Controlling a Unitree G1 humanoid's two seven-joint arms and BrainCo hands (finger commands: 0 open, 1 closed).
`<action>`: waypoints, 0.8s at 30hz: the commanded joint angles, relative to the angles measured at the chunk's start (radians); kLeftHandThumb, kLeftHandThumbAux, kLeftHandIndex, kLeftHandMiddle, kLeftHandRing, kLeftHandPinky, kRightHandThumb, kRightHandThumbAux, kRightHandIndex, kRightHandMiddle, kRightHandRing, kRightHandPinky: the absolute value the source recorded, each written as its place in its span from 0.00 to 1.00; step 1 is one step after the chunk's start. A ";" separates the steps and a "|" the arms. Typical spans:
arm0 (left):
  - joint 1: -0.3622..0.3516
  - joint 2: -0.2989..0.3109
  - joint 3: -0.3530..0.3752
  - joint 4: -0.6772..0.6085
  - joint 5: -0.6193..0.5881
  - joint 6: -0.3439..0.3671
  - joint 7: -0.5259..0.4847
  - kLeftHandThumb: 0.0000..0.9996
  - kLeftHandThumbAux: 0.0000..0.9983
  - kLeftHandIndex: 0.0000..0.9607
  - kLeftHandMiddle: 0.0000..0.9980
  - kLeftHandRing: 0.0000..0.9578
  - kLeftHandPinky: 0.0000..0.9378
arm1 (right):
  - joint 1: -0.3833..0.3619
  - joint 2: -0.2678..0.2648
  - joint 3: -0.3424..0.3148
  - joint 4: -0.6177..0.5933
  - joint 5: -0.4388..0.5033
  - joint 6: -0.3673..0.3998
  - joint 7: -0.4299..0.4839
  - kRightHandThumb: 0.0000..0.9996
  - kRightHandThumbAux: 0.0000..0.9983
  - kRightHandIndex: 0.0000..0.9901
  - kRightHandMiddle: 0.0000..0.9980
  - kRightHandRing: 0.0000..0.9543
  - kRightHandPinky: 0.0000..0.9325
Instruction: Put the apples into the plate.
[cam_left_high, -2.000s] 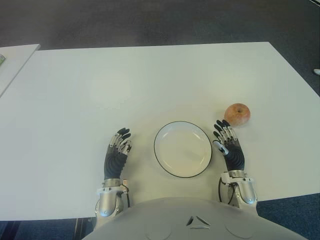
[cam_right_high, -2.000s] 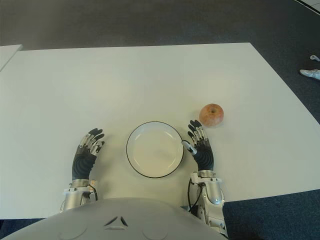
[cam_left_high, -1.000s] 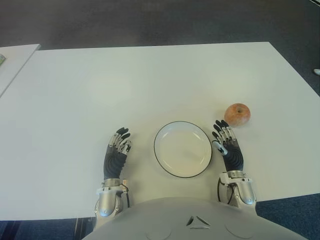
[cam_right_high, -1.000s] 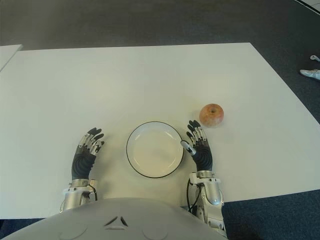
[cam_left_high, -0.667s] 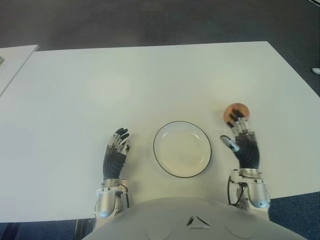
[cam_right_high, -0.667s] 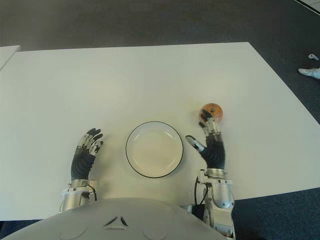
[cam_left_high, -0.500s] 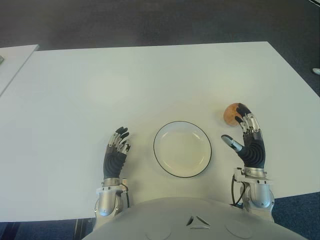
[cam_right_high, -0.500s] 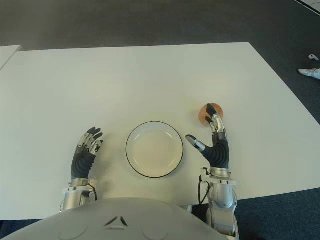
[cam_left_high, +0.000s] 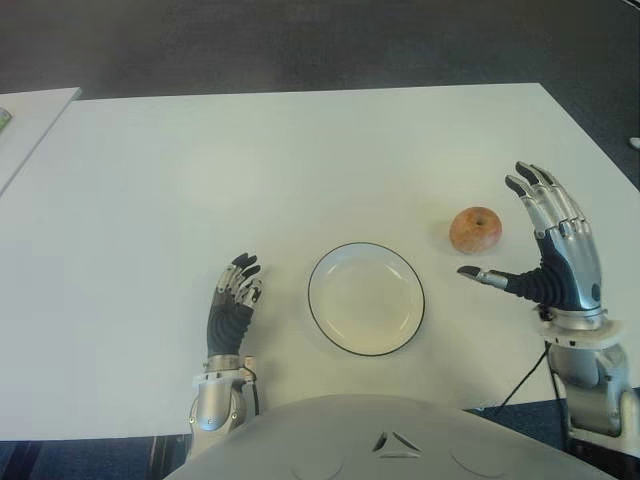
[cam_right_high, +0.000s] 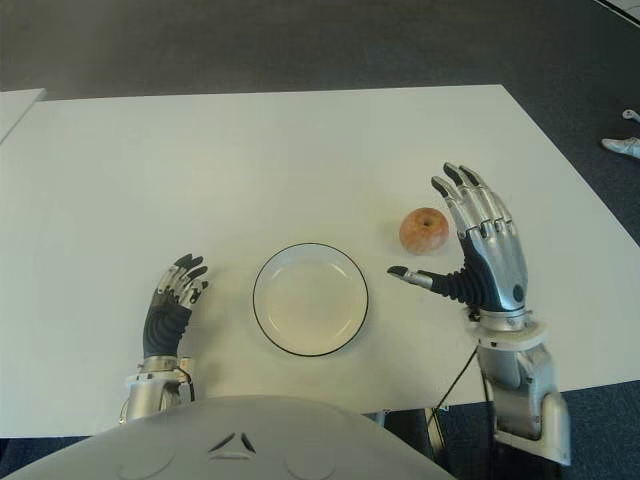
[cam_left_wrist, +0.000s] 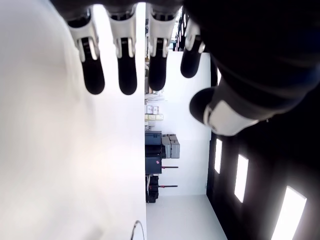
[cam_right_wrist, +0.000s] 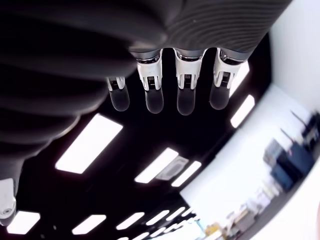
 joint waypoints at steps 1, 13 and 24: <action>-0.007 0.011 0.010 0.021 -0.005 0.013 -0.015 0.21 0.62 0.17 0.20 0.23 0.27 | -0.038 -0.062 -0.007 0.006 -0.124 0.099 0.008 0.31 0.43 0.06 0.07 0.04 0.00; -0.011 0.020 0.020 0.021 -0.002 -0.003 -0.030 0.20 0.62 0.17 0.20 0.23 0.28 | -0.192 -0.160 0.105 0.160 -0.134 0.286 0.092 0.24 0.25 0.00 0.01 0.00 0.00; 0.009 0.023 0.031 -0.003 -0.031 0.011 -0.046 0.23 0.64 0.17 0.19 0.23 0.25 | -0.347 -0.262 0.220 0.403 -0.089 0.370 0.127 0.26 0.22 0.00 0.00 0.00 0.00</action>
